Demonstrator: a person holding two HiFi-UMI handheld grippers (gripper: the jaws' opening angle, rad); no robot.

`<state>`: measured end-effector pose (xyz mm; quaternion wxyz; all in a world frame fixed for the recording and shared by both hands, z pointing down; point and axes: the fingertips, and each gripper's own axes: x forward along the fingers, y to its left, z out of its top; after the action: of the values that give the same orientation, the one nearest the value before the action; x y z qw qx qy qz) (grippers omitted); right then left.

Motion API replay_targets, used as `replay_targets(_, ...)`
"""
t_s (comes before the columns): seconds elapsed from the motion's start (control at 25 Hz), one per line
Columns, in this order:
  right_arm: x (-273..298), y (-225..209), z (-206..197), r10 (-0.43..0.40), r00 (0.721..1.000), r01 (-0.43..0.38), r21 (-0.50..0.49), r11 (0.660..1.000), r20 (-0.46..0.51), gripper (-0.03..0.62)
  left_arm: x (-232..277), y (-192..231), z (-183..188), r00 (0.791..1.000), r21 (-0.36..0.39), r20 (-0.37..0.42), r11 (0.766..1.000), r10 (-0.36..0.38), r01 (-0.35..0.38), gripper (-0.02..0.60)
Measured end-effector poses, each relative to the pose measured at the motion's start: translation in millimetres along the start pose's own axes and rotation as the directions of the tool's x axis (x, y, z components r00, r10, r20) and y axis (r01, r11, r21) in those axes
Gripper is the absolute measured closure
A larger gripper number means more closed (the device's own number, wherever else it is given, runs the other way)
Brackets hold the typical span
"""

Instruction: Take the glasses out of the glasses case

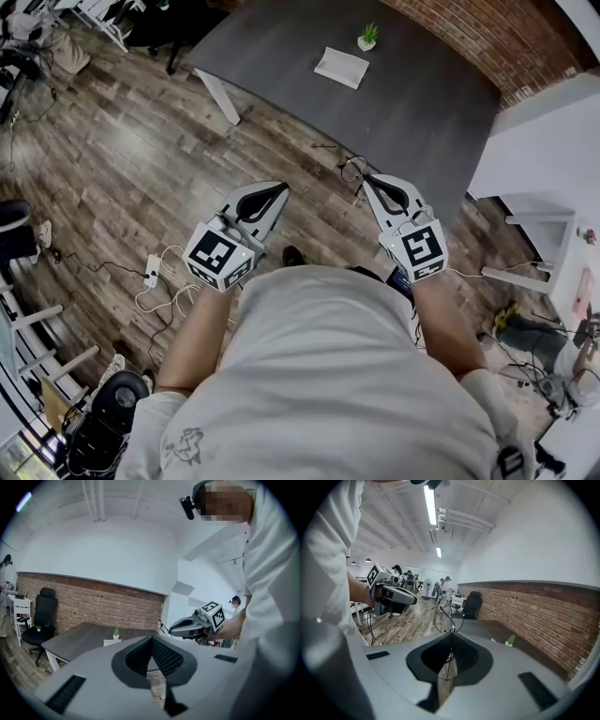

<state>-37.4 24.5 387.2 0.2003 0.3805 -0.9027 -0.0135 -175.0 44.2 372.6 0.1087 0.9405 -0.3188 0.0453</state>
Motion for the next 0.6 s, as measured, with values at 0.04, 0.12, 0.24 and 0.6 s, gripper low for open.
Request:
replay_targets(0.04,-4,-1,-1,0.003,1.000,-0.003,-0.003,1.000,0.003,0.582,1,-4,0,1.000,0.000,0.000,1.000,0.005,-0.005,0.571)
replay_targets(0.12,-12,-4,-3,0.012,1.000,-0.012,-0.002,1.000,0.009,0.582,5,-13,-1,1.000,-0.001,-0.001,1.000,0.015,-0.015,0.571)
replay_targets(0.24,-29,-4,-9,0.037,0.999,-0.037,-0.006,0.999,0.011,0.582,10,-32,-3,1.000,-0.003,0.001,1.000,0.029,-0.029,0.571)
replay_targets(0.6,-83,-16,-32,0.086,0.996,-0.086,-0.010,0.996,0.035,0.582,37,-95,-10,0.998,-0.004,0.007,0.998,0.057,-0.057,0.571)
